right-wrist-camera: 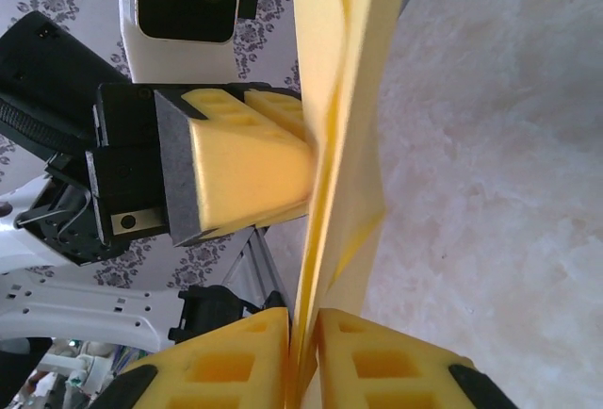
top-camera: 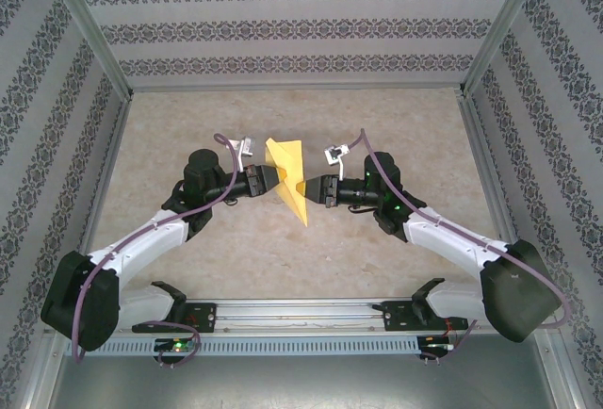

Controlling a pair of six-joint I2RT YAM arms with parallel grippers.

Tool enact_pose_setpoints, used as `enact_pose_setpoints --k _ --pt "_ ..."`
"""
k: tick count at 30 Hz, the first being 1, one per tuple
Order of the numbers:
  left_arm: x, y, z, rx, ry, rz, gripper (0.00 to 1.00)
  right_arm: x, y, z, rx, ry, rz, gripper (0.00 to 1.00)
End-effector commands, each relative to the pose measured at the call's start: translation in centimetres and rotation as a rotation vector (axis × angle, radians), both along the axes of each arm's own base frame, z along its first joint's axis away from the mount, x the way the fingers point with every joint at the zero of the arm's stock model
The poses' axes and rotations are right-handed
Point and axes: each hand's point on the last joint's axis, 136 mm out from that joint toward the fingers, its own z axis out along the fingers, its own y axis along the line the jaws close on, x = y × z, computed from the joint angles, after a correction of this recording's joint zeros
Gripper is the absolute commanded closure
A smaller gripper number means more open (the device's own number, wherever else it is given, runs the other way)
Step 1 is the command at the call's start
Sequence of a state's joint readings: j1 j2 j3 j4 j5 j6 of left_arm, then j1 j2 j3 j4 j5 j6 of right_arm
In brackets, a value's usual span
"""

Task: Fold a paper plane with a square sheet of paper (fold left side to right side)
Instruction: Turn over the paper at the center of the table.

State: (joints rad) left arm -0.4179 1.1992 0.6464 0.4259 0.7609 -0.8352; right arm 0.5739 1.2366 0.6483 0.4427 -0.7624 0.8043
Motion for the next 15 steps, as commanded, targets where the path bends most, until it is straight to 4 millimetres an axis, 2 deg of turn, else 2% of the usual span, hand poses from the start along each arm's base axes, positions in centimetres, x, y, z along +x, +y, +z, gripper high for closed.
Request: enact_pose_setpoints --k 1,10,15 --pt "0.1 1.0 0.8 0.047 -0.052 0.037 0.83 0.1 -0.1 1.4 -0.004 -0.066 -0.006 0.87" --pt "-0.2 4.0 0.7 0.140 -0.071 0.131 0.69 0.0 -0.6 0.0 -0.105 -0.076 -0.034 0.96" --pt "-1.1 6.3 1.6 0.238 -0.123 0.209 0.62 0.3 -1.7 -2.0 -0.331 -0.133 -0.106 0.98"
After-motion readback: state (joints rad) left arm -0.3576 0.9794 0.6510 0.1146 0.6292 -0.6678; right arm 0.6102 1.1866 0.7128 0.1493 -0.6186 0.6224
